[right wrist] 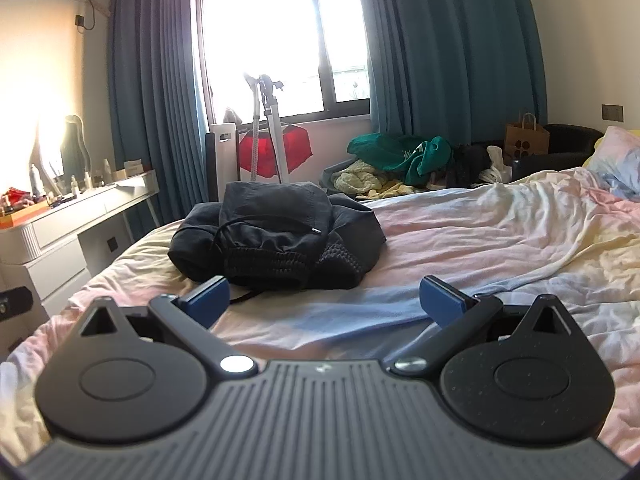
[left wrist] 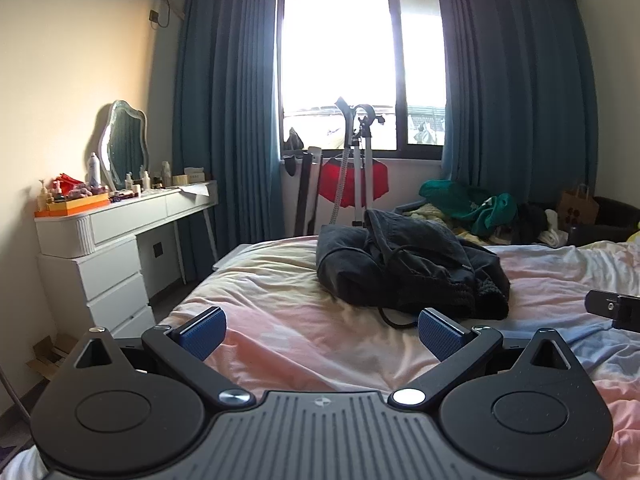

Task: Fold clothes
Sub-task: 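Move both grippers toward the black clothing pile on the bed, then grasp the knit cuff of the black pants with the left gripper, then grasp the black pants leg with the right gripper while the left gripper holds the cuff, then lift the black pants off the bed with both grippers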

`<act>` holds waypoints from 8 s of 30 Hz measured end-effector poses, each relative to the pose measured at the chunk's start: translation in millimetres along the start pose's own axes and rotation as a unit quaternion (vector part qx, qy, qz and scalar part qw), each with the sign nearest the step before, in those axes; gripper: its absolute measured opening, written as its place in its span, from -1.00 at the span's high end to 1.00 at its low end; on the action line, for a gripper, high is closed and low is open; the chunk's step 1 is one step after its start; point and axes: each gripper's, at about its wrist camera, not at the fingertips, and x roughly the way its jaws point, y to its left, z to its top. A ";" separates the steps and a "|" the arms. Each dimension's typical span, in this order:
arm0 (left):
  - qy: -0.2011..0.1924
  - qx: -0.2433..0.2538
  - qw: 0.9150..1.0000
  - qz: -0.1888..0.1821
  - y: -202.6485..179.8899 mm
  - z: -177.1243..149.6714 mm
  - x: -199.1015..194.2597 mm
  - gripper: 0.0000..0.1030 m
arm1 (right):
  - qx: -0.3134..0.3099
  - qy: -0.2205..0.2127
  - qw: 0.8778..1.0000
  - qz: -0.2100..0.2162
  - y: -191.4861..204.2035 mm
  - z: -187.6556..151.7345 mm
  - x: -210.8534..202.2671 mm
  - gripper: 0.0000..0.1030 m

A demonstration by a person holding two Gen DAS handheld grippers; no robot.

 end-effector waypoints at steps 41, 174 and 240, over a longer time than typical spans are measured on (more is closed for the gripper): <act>-0.030 -0.008 0.999 -0.038 -12.3 -29.4 11.1 -1.00 | 0.028 -0.007 1.000 -0.001 -18.8 15.3 -5.0 -1.00; 0.144 -0.207 0.949 -0.190 109.2 -22.0 114.5 0.02 | 0.222 0.164 0.951 0.135 -44.5 2.5 15.4 0.58; 0.175 -0.119 0.964 -0.159 74.3 -50.7 136.0 0.16 | 0.326 0.212 0.921 0.026 -76.8 -63.9 40.3 0.31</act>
